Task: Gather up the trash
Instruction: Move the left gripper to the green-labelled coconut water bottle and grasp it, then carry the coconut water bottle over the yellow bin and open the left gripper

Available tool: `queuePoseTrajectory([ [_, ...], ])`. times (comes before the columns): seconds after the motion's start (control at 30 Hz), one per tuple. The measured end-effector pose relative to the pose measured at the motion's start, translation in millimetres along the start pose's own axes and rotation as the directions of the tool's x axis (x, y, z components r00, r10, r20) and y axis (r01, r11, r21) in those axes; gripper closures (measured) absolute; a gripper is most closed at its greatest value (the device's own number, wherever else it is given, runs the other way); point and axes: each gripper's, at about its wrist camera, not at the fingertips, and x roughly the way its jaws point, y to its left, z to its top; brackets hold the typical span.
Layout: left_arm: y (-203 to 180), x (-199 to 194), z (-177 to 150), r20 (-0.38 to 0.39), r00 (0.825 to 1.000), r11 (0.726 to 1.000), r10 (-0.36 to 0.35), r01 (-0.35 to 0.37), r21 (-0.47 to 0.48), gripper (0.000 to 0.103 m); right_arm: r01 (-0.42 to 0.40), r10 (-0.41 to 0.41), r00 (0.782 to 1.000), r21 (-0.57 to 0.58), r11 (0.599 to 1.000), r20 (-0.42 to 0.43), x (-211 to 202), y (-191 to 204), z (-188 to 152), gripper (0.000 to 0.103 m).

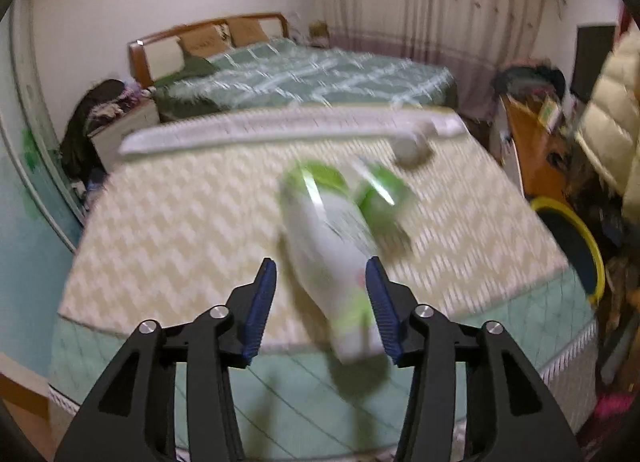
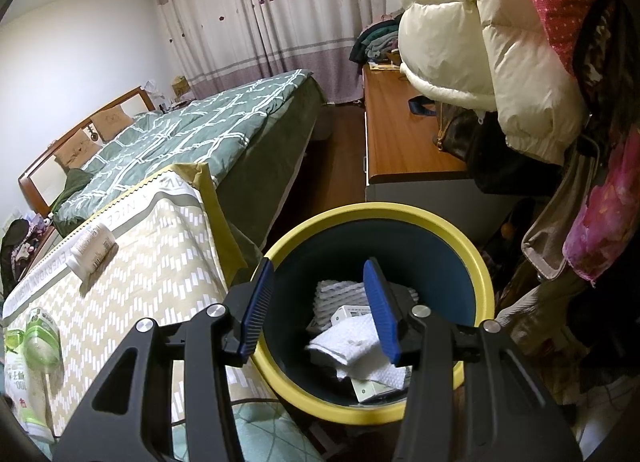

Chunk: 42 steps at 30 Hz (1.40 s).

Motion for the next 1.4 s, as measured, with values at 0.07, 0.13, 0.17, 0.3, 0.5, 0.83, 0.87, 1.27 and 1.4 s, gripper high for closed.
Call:
queuePoseTrajectory([
  [0.07, -10.9, 4.0, -9.9, -0.019, 1.000, 1.000, -0.010, 0.010, 0.022, 0.030, 0.000, 0.000, 1.000, -0.001, 1.000, 0.003, -0.7, 0.1, 0.0, 0.058],
  [0.13, -19.8, 8.5, -16.4, -0.028, 1.000, 0.999, -0.001, 0.003, 0.048, 0.026, 0.001, -0.001, 1.000, -0.002, 1.000, 0.006, -1.4, 0.3, -0.2, 0.058],
  [0.17, -21.8, 13.4, -17.6, -0.041, 0.999, 0.999, 0.002, 0.000, 0.047, 0.026, 0.000, 0.000, 1.000, -0.001, 1.000, 0.005, -1.4, 0.1, -0.5, 0.058],
  [0.3, -12.1, 25.1, -13.0, -0.080, 0.997, 1.000, 0.013, -0.015, -0.018, 0.026, -0.006, 0.006, 1.000, 0.006, 1.000, 0.003, -1.6, -0.1, -1.0, 0.058],
  [0.5, 9.7, 37.3, 24.7, -0.105, 0.994, 0.997, 0.017, -0.024, -0.068, 0.024, -0.007, 0.007, 1.000, 0.000, 1.000, -0.002, -1.0, 1.5, -0.6, 0.058],
  [0.83, 34.2, 91.6, 93.9, -0.332, 0.943, 0.998, 0.008, -0.026, -0.050, 0.024, -0.021, 0.021, 0.999, 0.007, 1.000, -0.037, 6.7, 0.8, -0.3, 0.058],
  [0.87, 35.6, 98.1, 97.4, -0.352, 0.936, 0.998, 0.017, -0.037, -0.050, 0.024, -0.022, 0.022, 0.999, 0.007, 1.000, -0.039, 7.3, 0.7, -0.4, 0.058],
  [1.27, 39.8, 146.2, 103.6, -0.542, 0.839, 0.993, -0.053, -0.013, -0.117, 0.040, -0.033, 0.033, 0.998, -0.001, 0.999, -0.058, 11.1, -0.2, 0.4, 0.058],
  [1.4, 38.4, 154.2, 111.2, -0.530, 0.847, 0.995, -0.045, -0.009, -0.099, 0.043, -0.037, 0.037, 0.998, -0.004, 0.999, -0.055, 10.7, -0.6, 0.0, 0.058],
])
